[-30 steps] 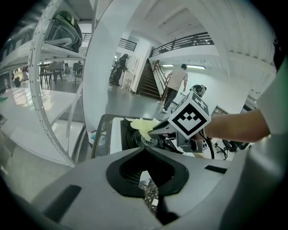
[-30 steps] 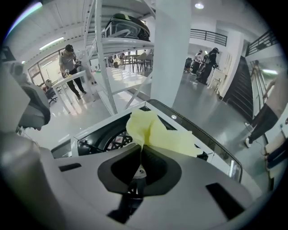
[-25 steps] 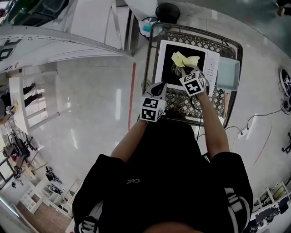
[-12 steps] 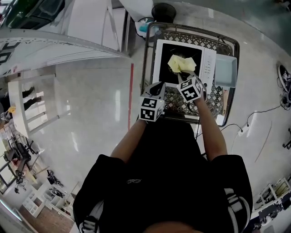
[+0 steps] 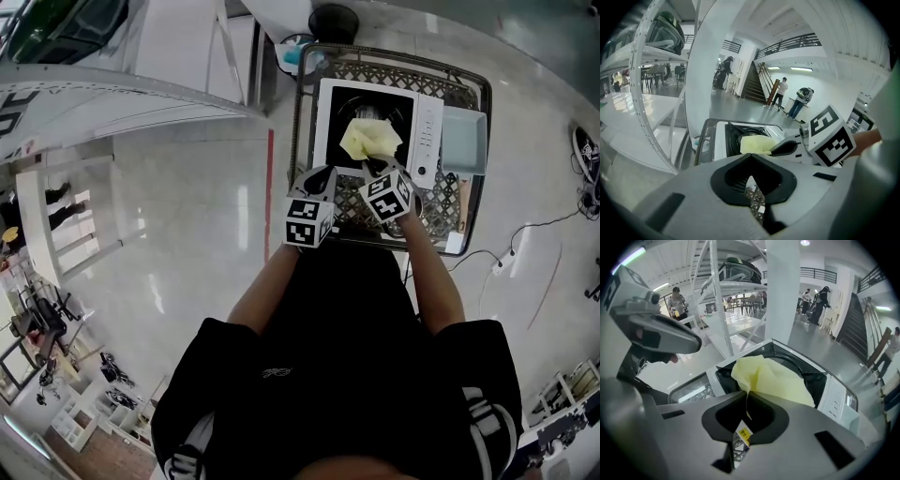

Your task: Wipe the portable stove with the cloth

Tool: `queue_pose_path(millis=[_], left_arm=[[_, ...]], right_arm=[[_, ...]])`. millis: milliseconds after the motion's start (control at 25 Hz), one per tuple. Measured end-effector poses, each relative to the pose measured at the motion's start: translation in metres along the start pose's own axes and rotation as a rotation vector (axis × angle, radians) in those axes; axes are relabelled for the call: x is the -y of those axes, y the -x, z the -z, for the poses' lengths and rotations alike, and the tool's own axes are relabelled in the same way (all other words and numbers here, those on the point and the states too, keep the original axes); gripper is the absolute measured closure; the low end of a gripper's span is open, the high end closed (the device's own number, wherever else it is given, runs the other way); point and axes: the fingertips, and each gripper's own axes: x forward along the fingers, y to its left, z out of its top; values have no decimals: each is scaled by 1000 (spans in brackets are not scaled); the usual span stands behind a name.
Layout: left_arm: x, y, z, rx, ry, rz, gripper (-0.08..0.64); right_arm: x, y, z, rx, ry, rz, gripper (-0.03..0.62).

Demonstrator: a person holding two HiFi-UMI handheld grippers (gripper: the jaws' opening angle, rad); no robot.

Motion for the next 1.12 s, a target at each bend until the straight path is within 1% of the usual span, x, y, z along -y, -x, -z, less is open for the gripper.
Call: queue_pose_path(millis=[200,400,640,1120], left_arm=[[2,0,3,-3,-4,1,543],[5,0,4,-4,-8,7,543],[7,0,7,-4,-10,8,543],[8,1,9,-10,-15,12,543]], right_arm=[[-14,0,10,-2,14,-9,578],[-26,-1,20,-10,7,-23,578],[-33,-1,26,-16,21,-43,578],[-44,0,33,-17,-8,-58,578]])
